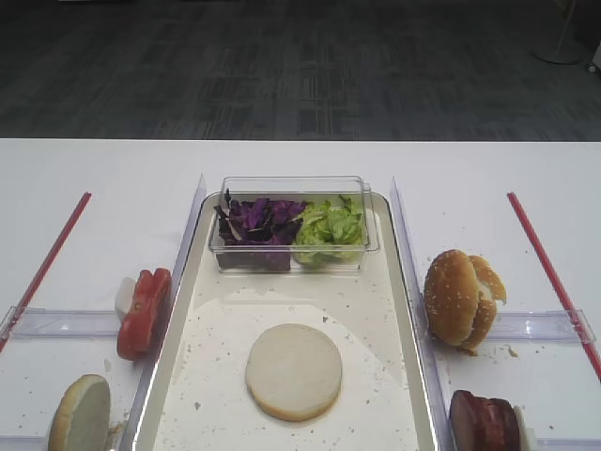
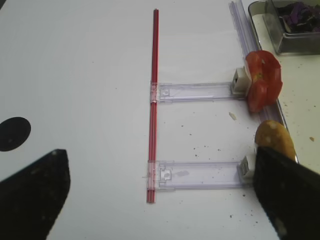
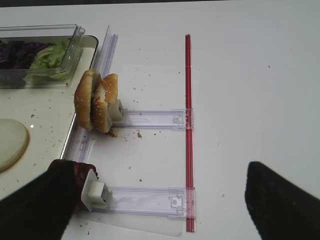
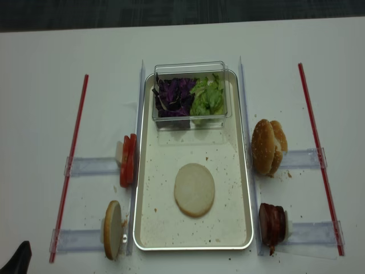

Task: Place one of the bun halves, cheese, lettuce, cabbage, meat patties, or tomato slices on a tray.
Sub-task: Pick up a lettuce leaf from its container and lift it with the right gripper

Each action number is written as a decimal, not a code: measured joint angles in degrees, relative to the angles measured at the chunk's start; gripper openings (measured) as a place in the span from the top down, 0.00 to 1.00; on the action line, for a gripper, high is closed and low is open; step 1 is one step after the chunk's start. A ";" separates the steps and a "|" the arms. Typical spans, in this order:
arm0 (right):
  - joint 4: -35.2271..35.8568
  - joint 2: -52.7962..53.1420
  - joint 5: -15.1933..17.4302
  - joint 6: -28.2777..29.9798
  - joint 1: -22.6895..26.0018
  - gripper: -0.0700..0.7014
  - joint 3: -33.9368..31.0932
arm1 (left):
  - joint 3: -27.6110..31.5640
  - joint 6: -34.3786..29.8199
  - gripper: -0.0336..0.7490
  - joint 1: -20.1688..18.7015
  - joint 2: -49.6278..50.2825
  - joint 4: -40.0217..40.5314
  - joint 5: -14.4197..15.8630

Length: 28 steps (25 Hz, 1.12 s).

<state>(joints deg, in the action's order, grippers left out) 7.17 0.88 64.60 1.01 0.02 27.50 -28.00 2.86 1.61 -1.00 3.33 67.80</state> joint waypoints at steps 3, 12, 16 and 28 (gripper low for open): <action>0.00 0.00 0.00 0.00 0.00 0.01 0.00 | 0.00 0.00 0.08 0.00 0.00 0.00 0.00; 0.00 0.00 0.00 0.00 0.00 0.01 0.00 | 0.00 0.00 0.08 0.00 0.00 0.00 0.00; 0.00 0.00 0.00 0.00 0.00 0.03 0.00 | 0.00 0.00 0.08 0.00 0.00 0.00 0.00; 0.00 -20.49 4.24 -2.69 0.00 0.06 1.20 | 0.00 0.00 0.08 0.00 0.00 0.00 0.00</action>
<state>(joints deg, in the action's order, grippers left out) 7.17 -19.61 68.84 -1.69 0.02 28.70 -28.00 2.86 1.61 -1.00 3.33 67.80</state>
